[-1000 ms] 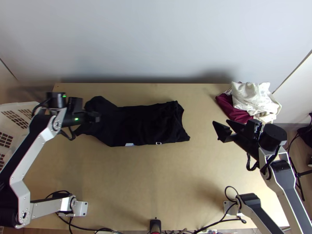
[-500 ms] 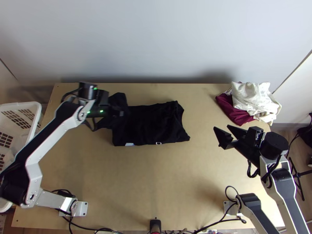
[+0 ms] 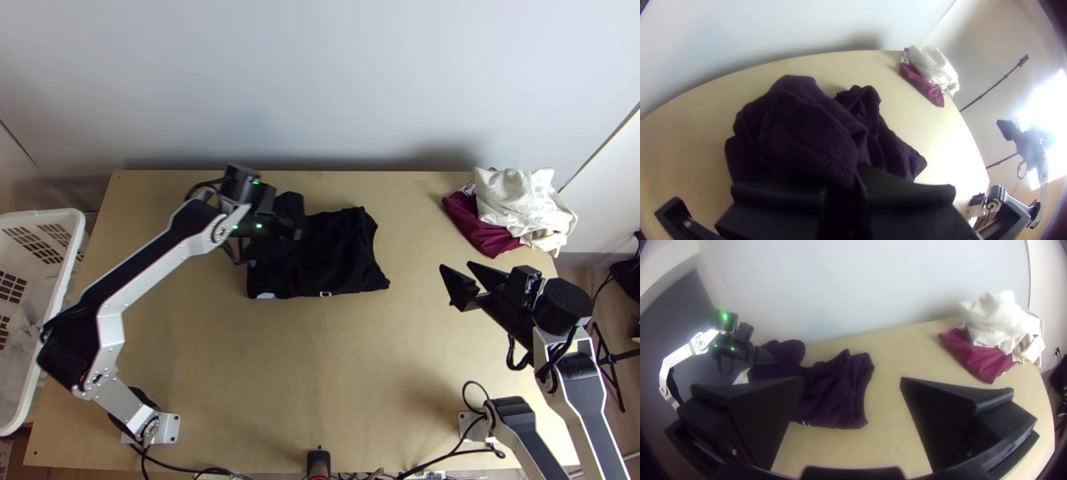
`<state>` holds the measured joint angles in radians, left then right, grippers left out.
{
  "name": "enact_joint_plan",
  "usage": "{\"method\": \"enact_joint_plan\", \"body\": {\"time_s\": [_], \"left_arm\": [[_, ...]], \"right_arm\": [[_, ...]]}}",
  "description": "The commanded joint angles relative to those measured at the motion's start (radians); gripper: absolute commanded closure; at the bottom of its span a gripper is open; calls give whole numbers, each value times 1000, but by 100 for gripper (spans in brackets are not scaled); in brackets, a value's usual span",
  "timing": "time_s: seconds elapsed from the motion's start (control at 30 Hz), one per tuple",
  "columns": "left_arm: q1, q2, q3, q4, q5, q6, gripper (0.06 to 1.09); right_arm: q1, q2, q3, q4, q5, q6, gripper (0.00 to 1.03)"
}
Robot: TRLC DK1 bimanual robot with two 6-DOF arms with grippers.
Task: Fold the t-shirt
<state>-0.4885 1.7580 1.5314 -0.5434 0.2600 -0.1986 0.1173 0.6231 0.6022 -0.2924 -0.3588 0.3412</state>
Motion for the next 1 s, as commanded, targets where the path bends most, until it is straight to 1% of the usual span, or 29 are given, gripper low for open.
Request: {"method": "enact_joint_plan", "body": {"time_s": [0.0,0.47,0.5,0.53,0.57,0.6,0.63,0.67,0.7,0.73,0.8,0.97], "left_arm": [[-88,89,105,7,-28,-28,105],[-182,273,280,10,-65,-61,105],[-185,293,296,10,-67,-71,105],[-186,308,309,10,-70,-76,102],[-190,322,322,10,-80,-76,97],[-193,340,338,10,-91,-76,84],[-196,359,363,0,-91,-78,61],[-199,376,389,-12,-93,-79,33],[-203,379,408,-13,-116,-87,15],[-209,380,418,-6,-131,-94,11],[-214,390,447,20,-148,-134,11],[-243,403,507,60,-168,-205,11]], "right_arm": [[-5,-28,-22,-1,-2,19,4],[-5,-105,-79,-37,-2,38,4],[-5,-109,-84,-42,-2,44,4],[-5,-114,-88,-45,-2,48,4],[-5,-117,-91,-48,-2,53,4],[-5,-122,-96,-51,-2,55,4],[-5,-126,-102,-53,-2,56,4],[-5,-132,-107,-53,-2,58,4],[-5,-137,-114,-54,-2,59,4],[-4,-143,-120,-57,-2,61,4],[-4,-154,-136,-62,-2,74,4],[-2,-172,-160,-63,-2,78,4]]}}
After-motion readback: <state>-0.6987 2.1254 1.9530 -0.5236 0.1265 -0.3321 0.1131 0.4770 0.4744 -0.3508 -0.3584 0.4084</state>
